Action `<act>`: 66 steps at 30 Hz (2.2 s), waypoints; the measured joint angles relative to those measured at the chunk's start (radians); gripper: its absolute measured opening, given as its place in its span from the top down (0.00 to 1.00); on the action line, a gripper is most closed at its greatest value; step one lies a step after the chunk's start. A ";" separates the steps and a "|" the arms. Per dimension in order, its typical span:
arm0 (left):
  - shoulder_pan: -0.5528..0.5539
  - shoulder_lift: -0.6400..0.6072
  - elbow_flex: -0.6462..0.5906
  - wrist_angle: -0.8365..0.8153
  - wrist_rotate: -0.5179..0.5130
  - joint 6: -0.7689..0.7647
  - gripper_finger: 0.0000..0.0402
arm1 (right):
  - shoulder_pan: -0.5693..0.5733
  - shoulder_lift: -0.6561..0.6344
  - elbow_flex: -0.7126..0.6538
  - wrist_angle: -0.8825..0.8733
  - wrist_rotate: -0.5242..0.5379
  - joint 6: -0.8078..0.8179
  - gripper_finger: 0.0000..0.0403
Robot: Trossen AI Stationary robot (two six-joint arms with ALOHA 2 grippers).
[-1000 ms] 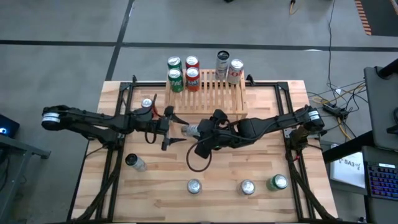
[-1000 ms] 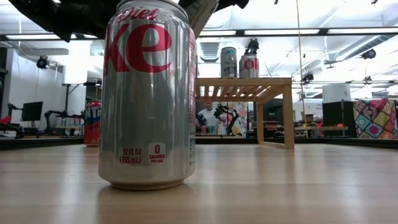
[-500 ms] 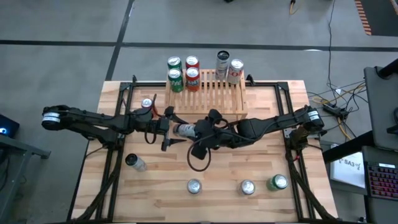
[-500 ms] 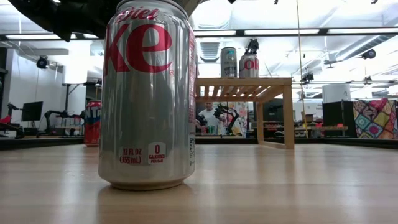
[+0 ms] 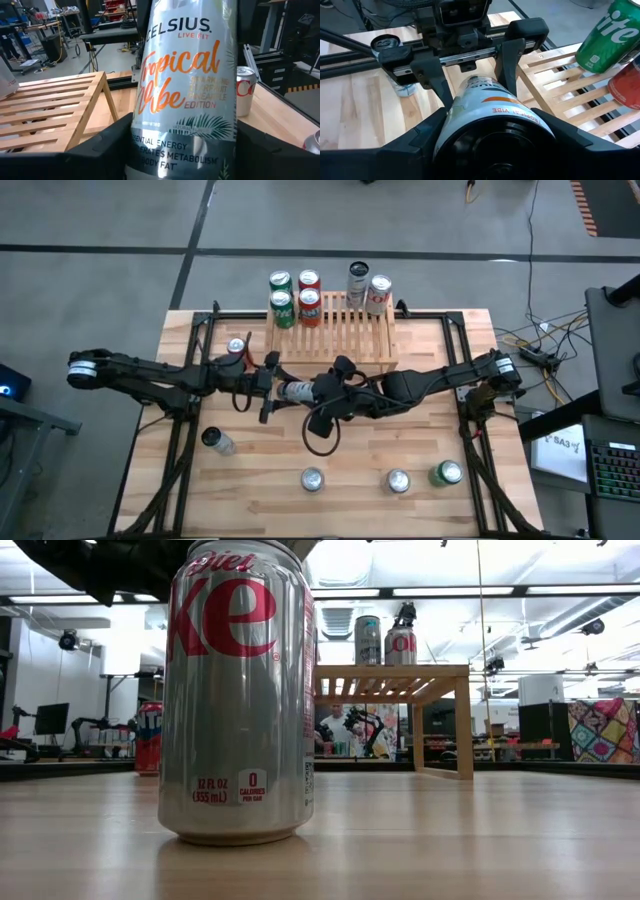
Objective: Place canned beverage on shelf
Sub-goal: Put the white yellow soda can on the shelf
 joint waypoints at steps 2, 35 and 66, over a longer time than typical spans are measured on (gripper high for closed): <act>0.000 0.000 0.000 0.004 0.000 0.000 0.41 | 0.000 0.000 0.000 0.003 -0.004 -0.004 0.39; -0.009 0.000 -0.122 0.503 0.797 -0.089 0.41 | 0.169 -0.132 -0.144 0.352 -0.081 -0.451 0.19; -0.014 0.000 -0.185 0.636 0.695 -0.195 0.41 | 0.055 -0.139 -0.502 1.083 -0.089 -0.658 0.19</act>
